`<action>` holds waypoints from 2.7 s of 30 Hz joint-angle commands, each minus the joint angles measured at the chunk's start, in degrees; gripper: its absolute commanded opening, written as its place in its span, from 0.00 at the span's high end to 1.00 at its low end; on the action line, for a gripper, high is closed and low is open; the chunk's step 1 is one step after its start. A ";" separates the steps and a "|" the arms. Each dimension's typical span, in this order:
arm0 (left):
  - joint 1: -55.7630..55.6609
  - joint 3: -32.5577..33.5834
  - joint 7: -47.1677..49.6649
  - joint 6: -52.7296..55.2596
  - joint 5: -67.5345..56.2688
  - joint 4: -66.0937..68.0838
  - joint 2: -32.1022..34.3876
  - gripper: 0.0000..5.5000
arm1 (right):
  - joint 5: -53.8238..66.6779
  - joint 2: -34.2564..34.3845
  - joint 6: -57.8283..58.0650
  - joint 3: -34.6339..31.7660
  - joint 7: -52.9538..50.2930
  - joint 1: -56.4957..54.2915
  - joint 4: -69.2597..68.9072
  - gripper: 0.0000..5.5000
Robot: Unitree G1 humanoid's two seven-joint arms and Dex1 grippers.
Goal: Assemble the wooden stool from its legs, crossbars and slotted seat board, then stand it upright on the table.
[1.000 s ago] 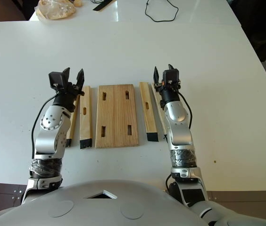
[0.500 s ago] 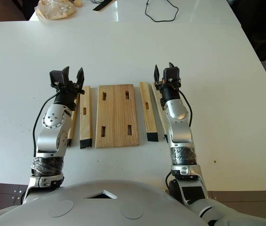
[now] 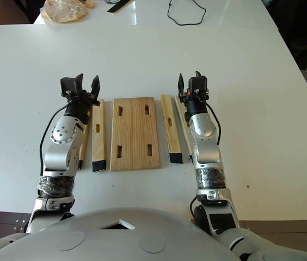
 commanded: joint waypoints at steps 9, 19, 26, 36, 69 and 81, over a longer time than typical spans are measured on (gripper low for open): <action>1.97 1.24 -0.14 2.84 -0.86 -2.25 0.26 0.54 | 0.46 0.68 0.50 -0.19 -0.20 0.75 -1.33 0.53; 16.88 19.26 -6.01 46.41 -13.73 -34.58 12.28 0.54 | 0.11 0.90 7.06 -0.32 -1.04 11.33 -15.98 0.53; 21.15 23.68 -15.94 60.36 -20.57 -35.23 24.28 0.54 | -0.15 0.85 11.69 -1.76 -2.70 12.92 -22.17 0.53; 21.66 18.25 -16.60 59.33 -22.00 -34.83 24.39 0.54 | -0.03 0.92 11.14 -2.38 -3.38 11.91 -19.95 0.53; 25.01 11.88 -18.07 42.33 -17.30 -21.59 26.05 0.54 | -0.12 1.86 9.75 -1.30 -3.76 9.24 -14.25 0.53; 27.09 10.22 -20.16 41.82 -16.00 -18.16 29.33 0.76 | -0.07 2.52 9.79 -1.56 -4.66 9.58 -15.04 0.52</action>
